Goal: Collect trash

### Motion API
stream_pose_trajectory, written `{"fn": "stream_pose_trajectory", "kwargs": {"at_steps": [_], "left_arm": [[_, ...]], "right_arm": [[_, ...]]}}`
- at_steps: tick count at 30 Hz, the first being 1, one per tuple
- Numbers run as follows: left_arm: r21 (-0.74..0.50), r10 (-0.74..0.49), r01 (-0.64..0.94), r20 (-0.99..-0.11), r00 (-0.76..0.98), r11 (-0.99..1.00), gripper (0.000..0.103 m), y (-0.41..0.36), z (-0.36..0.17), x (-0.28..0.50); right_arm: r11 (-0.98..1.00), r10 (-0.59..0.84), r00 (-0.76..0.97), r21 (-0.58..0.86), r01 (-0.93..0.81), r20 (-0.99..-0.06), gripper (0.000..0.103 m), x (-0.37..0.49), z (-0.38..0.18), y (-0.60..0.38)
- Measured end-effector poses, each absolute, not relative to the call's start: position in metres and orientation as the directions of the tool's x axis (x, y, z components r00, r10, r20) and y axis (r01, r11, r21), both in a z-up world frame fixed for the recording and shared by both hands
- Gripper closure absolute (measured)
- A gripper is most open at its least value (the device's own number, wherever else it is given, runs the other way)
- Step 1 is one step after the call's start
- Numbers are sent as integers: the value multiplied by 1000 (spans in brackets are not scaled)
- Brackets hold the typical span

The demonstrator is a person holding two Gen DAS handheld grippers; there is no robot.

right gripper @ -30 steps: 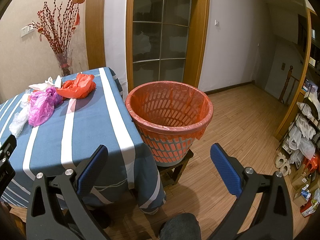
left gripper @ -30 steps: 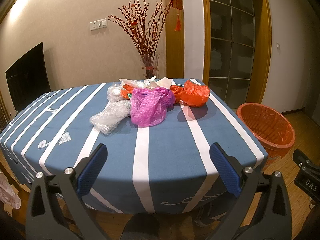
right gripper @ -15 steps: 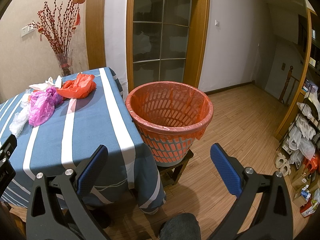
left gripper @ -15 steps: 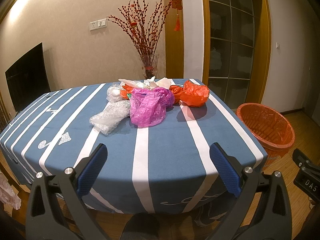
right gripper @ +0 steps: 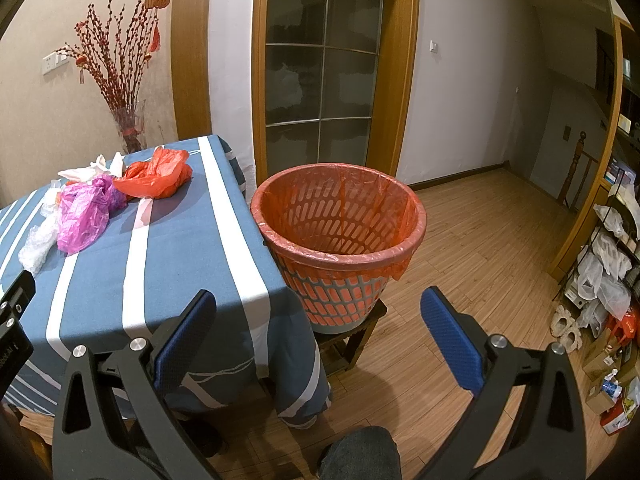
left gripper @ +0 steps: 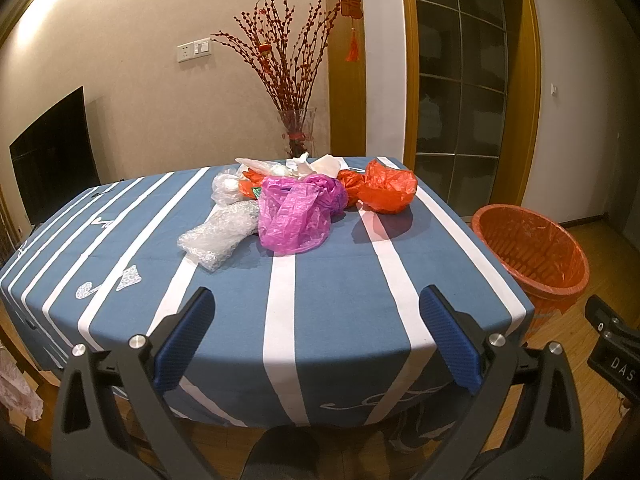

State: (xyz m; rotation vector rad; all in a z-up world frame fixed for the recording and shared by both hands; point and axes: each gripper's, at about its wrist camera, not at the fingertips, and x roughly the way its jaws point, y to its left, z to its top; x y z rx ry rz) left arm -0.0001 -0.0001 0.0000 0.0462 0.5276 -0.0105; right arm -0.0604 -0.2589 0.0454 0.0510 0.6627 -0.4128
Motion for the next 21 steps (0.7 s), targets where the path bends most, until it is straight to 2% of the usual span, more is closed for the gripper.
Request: {"fn": "stream_pose_trajectory", "kwargs": {"at_steps": [21], "left_arm": [[43, 3, 22, -505, 863, 999, 4, 0, 0, 0]], "right_arm": [[918, -355, 710, -83, 388, -608, 2, -60, 44, -259]]}}
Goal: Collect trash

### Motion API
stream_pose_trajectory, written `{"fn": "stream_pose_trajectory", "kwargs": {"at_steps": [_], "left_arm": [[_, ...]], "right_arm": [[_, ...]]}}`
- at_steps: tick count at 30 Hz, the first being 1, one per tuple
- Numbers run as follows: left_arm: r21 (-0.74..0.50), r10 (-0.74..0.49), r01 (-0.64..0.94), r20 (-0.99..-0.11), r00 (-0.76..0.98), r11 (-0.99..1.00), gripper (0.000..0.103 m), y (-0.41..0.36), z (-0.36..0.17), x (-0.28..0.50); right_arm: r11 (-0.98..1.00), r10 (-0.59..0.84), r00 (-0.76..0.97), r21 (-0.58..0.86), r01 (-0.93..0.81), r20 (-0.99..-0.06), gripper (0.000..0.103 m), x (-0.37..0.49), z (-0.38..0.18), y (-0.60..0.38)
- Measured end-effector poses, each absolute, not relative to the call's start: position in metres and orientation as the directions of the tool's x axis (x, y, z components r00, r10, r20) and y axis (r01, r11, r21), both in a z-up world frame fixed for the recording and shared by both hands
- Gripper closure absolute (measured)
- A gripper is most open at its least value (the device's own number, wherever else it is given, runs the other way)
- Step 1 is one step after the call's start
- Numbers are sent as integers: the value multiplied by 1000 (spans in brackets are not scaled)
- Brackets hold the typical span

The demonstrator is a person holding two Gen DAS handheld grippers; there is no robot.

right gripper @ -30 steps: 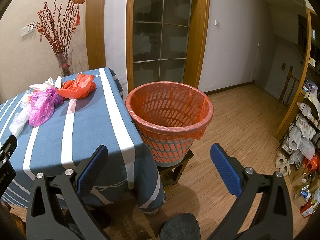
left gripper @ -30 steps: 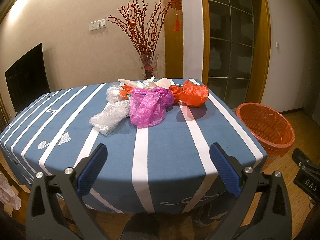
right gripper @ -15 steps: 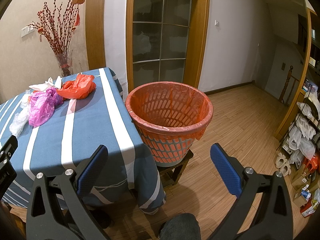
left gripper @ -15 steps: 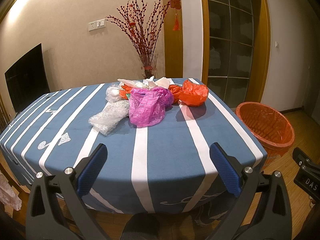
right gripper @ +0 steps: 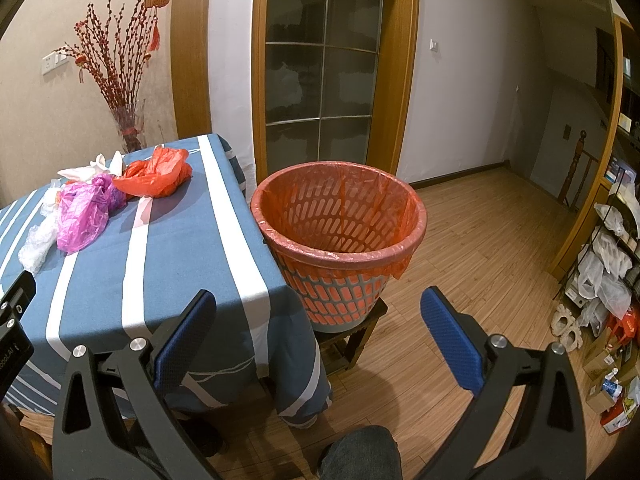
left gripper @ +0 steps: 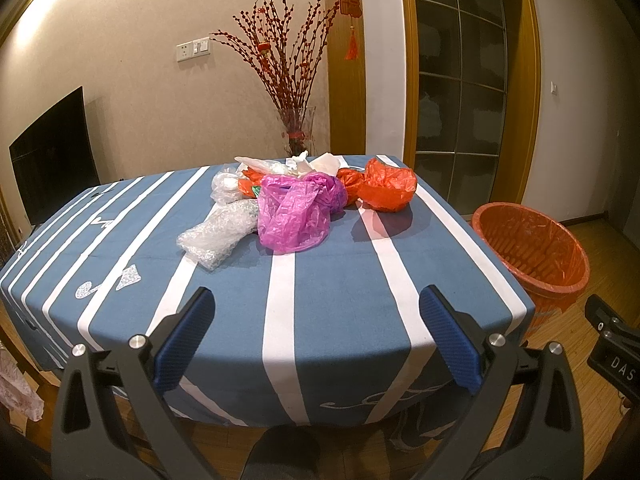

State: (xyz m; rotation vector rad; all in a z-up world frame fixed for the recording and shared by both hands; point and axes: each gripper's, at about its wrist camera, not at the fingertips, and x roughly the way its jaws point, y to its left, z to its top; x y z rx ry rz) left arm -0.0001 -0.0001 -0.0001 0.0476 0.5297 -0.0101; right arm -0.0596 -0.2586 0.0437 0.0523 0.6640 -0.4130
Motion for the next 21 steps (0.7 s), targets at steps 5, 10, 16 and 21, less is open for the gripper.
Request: {"fn": "stream_pose_trajectory", "kwargs": {"at_steps": [5, 10, 16, 21], "left_arm": [[43, 3, 22, -505, 863, 999, 4, 0, 0, 0], [44, 4, 22, -505, 863, 999, 4, 0, 0, 0], [45, 4, 21, -506, 863, 999, 4, 0, 0, 0], [42, 11, 12, -513, 858, 999, 4, 4, -1, 3]], "right_arm": [[918, -356, 710, -83, 388, -608, 2, -60, 44, -259], [918, -355, 710, -83, 389, -608, 2, -60, 44, -259], [918, -356, 709, -83, 389, -609, 2, -59, 43, -259], [919, -354, 713, -83, 385, -605, 2, -57, 42, -259]]}}
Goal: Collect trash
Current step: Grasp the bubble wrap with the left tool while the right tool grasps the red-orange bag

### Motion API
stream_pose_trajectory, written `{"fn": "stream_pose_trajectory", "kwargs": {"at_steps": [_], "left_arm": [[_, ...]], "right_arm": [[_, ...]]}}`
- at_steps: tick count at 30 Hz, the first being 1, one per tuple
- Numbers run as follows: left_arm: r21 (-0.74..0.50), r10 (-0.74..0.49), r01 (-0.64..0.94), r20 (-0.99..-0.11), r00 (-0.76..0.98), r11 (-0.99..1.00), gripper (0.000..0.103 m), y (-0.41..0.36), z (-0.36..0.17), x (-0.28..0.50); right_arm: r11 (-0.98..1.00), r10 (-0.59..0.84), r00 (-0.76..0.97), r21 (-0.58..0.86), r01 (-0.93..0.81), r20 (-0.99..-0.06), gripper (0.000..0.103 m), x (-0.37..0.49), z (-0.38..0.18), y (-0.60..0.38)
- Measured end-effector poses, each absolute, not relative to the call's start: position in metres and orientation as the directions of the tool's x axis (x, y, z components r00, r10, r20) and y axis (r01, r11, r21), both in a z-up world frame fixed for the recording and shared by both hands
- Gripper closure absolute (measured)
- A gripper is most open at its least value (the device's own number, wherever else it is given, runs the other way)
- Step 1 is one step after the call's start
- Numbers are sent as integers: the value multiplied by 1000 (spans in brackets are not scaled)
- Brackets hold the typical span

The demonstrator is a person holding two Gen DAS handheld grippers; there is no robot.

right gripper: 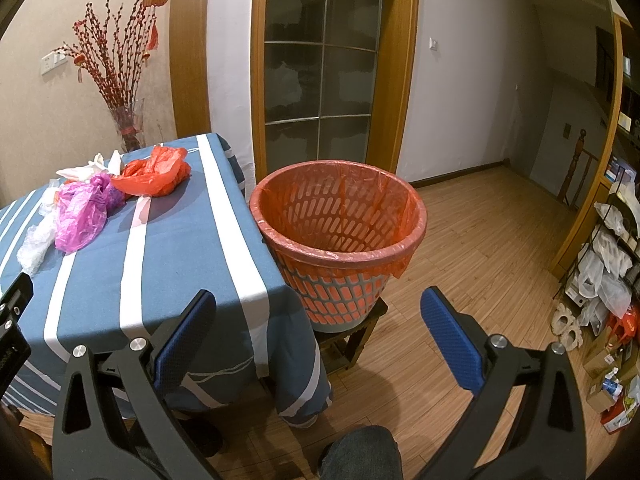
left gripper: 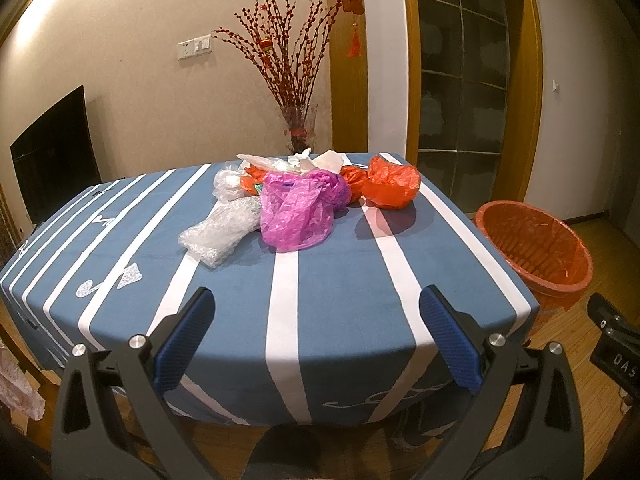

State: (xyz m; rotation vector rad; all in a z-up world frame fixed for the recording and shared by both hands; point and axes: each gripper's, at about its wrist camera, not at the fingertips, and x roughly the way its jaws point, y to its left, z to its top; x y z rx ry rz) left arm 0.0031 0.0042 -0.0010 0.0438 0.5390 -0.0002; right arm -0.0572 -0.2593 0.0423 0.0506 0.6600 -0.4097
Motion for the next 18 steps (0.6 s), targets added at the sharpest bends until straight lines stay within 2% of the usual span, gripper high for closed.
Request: {"fn": "stream_pose_trajectory", "kwargs": {"at_steps": [12, 18], "left_arm": [[-24, 20, -41, -570, 821, 999, 4, 48, -12, 46], [9, 67, -75, -555, 829, 997, 4, 70, -8, 79]], "right_arm": [[951, -293, 775, -92, 294, -560, 2, -8, 46, -236], [976, -208, 807, -64, 208, -552, 2, 37, 51, -219]]}}
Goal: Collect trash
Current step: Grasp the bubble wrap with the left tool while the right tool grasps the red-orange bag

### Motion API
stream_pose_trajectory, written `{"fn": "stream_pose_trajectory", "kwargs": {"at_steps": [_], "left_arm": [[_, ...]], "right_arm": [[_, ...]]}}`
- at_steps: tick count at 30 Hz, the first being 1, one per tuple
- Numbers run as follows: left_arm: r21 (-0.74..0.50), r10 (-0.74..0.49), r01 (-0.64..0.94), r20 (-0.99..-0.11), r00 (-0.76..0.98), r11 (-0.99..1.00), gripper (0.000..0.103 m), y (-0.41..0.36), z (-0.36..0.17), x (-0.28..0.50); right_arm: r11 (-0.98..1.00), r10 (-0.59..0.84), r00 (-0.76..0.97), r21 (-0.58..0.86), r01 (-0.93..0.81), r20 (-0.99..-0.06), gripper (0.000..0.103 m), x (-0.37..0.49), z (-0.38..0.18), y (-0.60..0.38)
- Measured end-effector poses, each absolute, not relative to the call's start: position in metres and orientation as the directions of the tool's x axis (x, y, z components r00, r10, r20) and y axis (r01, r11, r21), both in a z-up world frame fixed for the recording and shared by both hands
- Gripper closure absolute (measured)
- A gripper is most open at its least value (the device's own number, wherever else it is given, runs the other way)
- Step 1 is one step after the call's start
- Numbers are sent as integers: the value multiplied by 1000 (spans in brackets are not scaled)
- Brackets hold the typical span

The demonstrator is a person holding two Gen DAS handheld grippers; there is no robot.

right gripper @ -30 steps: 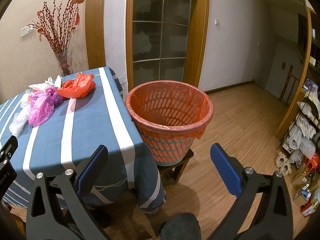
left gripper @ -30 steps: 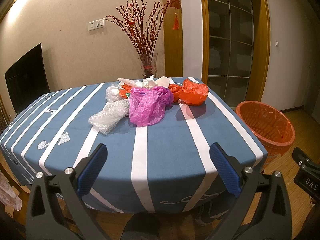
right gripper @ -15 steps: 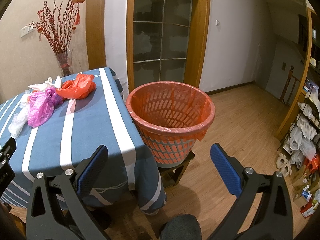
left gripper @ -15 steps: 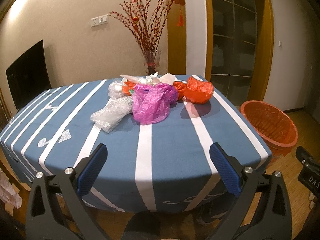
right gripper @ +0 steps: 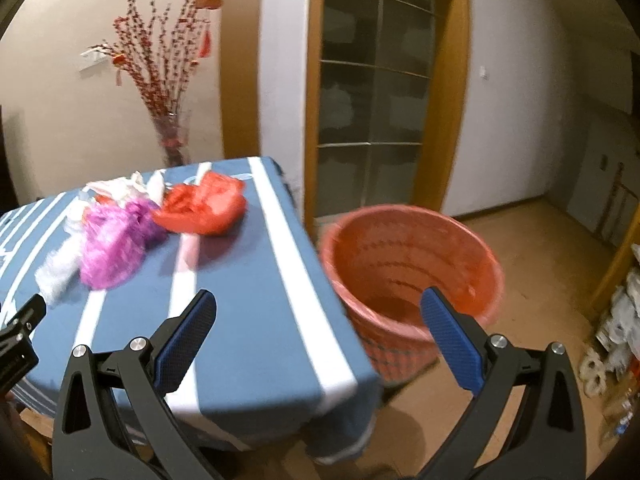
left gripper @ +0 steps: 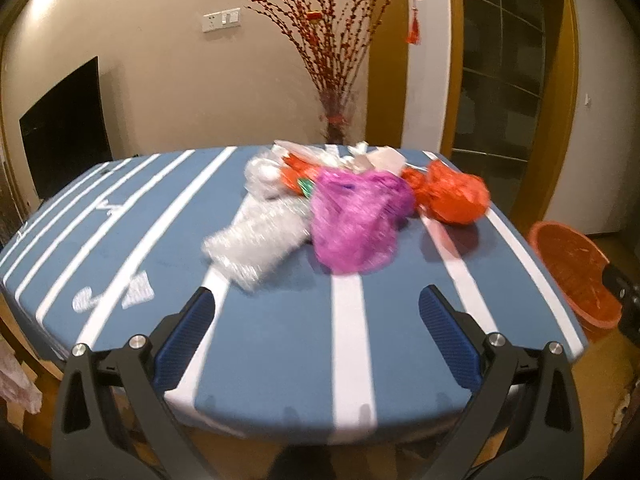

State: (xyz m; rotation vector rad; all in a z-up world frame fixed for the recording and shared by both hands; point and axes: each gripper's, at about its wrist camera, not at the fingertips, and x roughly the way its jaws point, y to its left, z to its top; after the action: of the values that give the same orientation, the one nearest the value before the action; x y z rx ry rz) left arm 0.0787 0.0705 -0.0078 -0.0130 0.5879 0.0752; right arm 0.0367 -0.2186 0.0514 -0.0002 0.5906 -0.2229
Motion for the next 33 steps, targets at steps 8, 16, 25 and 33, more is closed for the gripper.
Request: {"fn": "stream_pose_trajectory", "kwargs": {"at_steps": [8, 16, 25, 33], "left_arm": [[2, 139, -171, -597, 790, 985, 4, 111, -5, 150], [-7, 134, -179, -636, 760, 984, 4, 141, -11, 198], [-6, 87, -120, -658, 748, 993, 4, 147, -21, 230], [-59, 25, -98, -727, 686, 993, 24, 159, -43, 246]], "right_arm": [[996, -92, 814, -39, 85, -574, 2, 134, 46, -190], [996, -24, 764, 53, 76, -645, 8, 216, 31, -195], [997, 43, 660, 78, 24, -750, 37, 264, -9, -181], [998, 57, 663, 26, -56, -746, 72, 247, -12, -173]]}}
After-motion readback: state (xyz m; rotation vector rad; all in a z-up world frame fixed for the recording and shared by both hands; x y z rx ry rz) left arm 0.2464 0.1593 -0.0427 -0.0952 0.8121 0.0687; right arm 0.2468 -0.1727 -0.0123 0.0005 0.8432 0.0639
